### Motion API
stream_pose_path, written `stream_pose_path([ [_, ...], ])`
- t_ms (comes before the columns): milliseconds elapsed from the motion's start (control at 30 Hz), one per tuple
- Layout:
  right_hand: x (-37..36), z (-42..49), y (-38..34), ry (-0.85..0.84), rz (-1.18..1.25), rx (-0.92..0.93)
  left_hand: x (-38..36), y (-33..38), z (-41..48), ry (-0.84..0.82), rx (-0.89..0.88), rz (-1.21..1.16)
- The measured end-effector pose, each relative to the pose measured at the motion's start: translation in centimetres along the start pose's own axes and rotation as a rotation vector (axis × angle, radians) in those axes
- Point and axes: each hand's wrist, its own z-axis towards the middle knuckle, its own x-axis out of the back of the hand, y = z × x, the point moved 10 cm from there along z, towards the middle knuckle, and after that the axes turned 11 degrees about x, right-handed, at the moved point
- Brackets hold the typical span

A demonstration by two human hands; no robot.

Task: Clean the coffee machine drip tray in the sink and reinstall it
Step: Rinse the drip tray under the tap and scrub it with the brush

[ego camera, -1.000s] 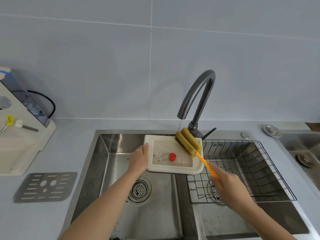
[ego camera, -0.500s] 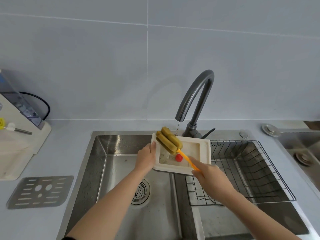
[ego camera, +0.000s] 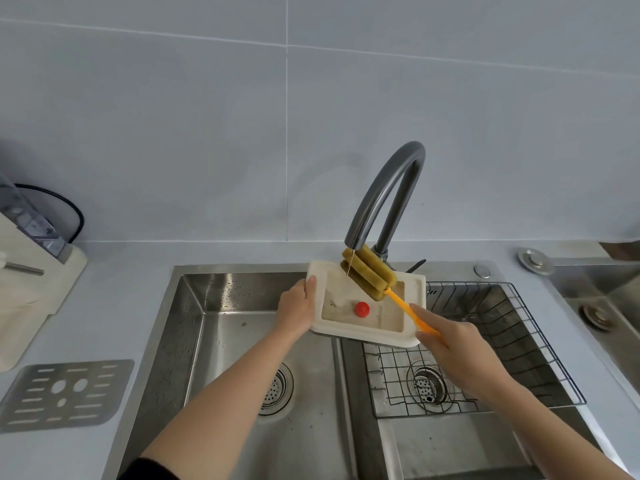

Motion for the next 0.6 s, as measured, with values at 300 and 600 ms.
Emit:
stream_pose_path([
  [300,-0.8,0.4,-1.6,-0.065,-0.208,0.017,-2.4,2.0,-0.1,-0.068,-0.023,-0.051],
  [600,-1.6,-0.7,-1.7,-0.155,-0.234,0.026,-1.7,2.2,0.8,-0.029,0.009,-0.058],
])
